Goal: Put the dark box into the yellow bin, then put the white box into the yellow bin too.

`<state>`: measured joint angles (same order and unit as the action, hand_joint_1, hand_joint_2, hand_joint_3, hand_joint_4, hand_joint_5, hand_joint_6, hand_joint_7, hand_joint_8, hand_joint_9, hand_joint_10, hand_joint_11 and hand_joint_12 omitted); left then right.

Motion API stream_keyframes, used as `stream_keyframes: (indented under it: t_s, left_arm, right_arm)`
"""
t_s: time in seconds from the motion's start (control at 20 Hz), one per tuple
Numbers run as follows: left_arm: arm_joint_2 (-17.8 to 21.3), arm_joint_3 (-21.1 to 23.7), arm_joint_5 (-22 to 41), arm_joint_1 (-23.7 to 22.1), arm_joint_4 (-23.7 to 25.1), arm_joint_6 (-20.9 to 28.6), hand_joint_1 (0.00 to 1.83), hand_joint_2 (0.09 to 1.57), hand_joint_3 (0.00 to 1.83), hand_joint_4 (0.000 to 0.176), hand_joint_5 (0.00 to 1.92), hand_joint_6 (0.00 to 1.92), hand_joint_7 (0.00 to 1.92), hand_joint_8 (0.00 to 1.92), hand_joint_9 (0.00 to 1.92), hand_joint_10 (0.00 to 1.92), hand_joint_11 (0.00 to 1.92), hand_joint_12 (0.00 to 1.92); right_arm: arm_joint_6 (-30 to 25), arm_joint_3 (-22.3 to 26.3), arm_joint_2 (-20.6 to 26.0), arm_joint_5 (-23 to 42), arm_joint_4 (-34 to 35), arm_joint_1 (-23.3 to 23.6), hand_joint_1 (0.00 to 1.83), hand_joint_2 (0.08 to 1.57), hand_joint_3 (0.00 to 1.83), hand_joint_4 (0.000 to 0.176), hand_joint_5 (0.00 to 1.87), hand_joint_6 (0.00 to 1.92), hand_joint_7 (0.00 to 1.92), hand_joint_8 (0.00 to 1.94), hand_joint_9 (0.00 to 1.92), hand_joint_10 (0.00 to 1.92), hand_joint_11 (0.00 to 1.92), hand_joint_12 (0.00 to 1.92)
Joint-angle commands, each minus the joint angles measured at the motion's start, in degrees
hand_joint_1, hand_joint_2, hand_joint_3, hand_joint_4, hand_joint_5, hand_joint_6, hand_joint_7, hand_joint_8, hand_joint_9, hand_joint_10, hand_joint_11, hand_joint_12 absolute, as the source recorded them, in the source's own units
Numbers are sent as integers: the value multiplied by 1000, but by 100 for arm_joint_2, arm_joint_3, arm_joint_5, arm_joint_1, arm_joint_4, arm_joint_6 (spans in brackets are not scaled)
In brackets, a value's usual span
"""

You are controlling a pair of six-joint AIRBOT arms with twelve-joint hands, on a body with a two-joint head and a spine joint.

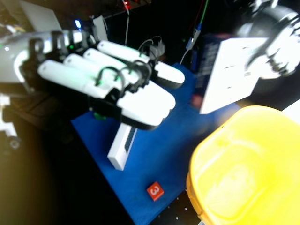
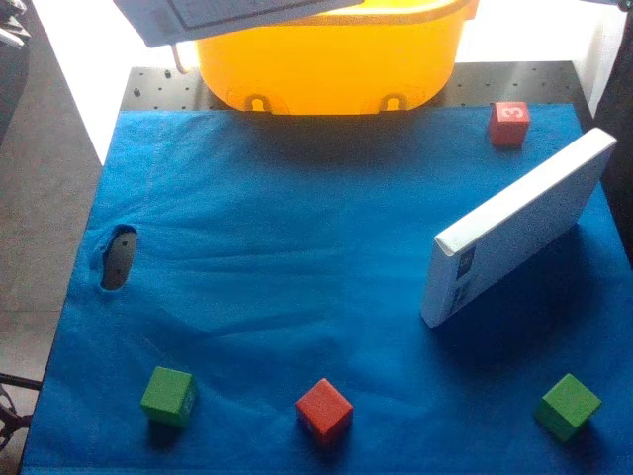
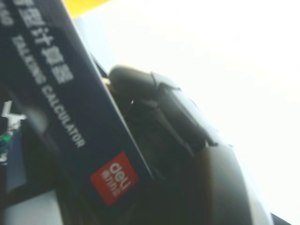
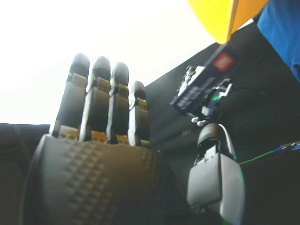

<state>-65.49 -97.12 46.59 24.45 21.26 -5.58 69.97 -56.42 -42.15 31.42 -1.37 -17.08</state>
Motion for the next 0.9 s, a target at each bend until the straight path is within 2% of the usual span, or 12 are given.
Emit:
stream_keyframes:
  t_s: [0.0, 0.05, 0.15, 0.25, 0.35, 0.4, 0.5, 0.6, 0.65, 0.75, 0.8, 0.85]
  left_arm:
    - [-17, -36, 477, -137, -261, 58, 1310, 1002, 0, 0, 1360, 61, 1261, 748, 1271, 731, 1013, 1129]
    - [-25, -66, 461, -201, -251, 58, 1312, 995, 3, 0, 1359, 70, 1281, 701, 1292, 647, 1030, 1076]
    - [-128, -201, 398, -430, -141, 57, 1228, 972, 6, 0, 1389, 211, 1261, 806, 1276, 882, 1009, 1145]
    - [-236, -317, 259, -687, 15, 58, 1217, 995, 0, 0, 1286, 426, 1168, 1181, 1152, 1275, 914, 1415]
    - [-242, -350, 184, -803, 56, 56, 1214, 997, 0, 0, 1266, 469, 1140, 1690, 1166, 1852, 1015, 1887]
    - [-284, -412, 149, -901, 113, 53, 1215, 994, 0, 0, 1275, 456, 1137, 1822, 1187, 1907, 1060, 1914]
    - [-437, -591, 76, -1065, 234, 53, 1214, 996, 0, 0, 1268, 468, 1138, 1502, 1143, 1585, 986, 1749]
    - [-578, -748, 35, -1179, 332, 46, 1215, 995, 0, 0, 1275, 455, 1181, 1384, 1156, 1624, 1007, 1850]
    - [-726, -904, -1, -1240, 390, 43, 1216, 994, 0, 0, 1278, 450, 1216, 1357, 1181, 1661, 999, 1875]
    - [-942, -1159, -25, -1241, 398, 44, 1224, 979, 0, 0, 1339, 335, 1366, 818, 1314, 1465, 1116, 1817]
    - [-1030, -1253, -37, -1238, 406, 44, 1226, 973, 0, 0, 1375, 261, 1390, 709, 1339, 1566, 1248, 1883]
    - [-1132, -1351, -102, -1225, 447, 44, 1299, 979, 1, 0, 1368, 131, 1351, 608, 1315, 1450, 1259, 1797]
  right_arm:
    - [14, -12, -24, 699, 36, 73, 77, 1016, 5, 78, 324, 6, 444, 24, 384, 1, 278, 27]
    - [14, -17, -36, 699, 36, 73, 77, 1018, 5, 80, 324, 5, 454, 25, 382, 0, 276, 26]
    - [14, -28, -64, 700, 36, 71, 85, 1025, 6, 65, 318, 1, 423, 6, 381, 2, 266, 22]
    - [14, -34, -96, 700, 36, 44, 99, 1043, 11, 43, 301, 0, 401, 1, 382, 2, 241, 11]
    - [14, -50, -157, 702, 35, 41, 119, 994, 0, 44, 303, 1, 441, 14, 361, 0, 254, 17]
    - [13, -61, -185, 708, 34, 42, 127, 990, 0, 33, 303, 1, 443, 14, 362, 1, 257, 18]
    - [13, -85, -215, 728, 28, 42, 140, 976, 0, 34, 299, 0, 425, 3, 340, 0, 238, 9]
    - [13, -111, -252, 754, -8, 41, 154, 953, 0, 37, 309, 3, 428, 3, 352, 5, 258, 19]
    - [13, -124, -279, 777, -22, 41, 144, 969, 0, 23, 303, 1, 391, 0, 366, 9, 272, 25]
    - [13, -145, -320, 831, -72, 41, 127, 987, 4, 3, 298, 0, 374, 1, 405, 20, 321, 48]
    - [13, -154, -343, 860, -91, 41, 126, 979, 0, 14, 294, 0, 411, 15, 391, 12, 311, 44]
    - [12, -155, -360, 885, -107, 41, 103, 954, 0, 47, 302, 1, 463, 12, 389, 5, 348, 65]
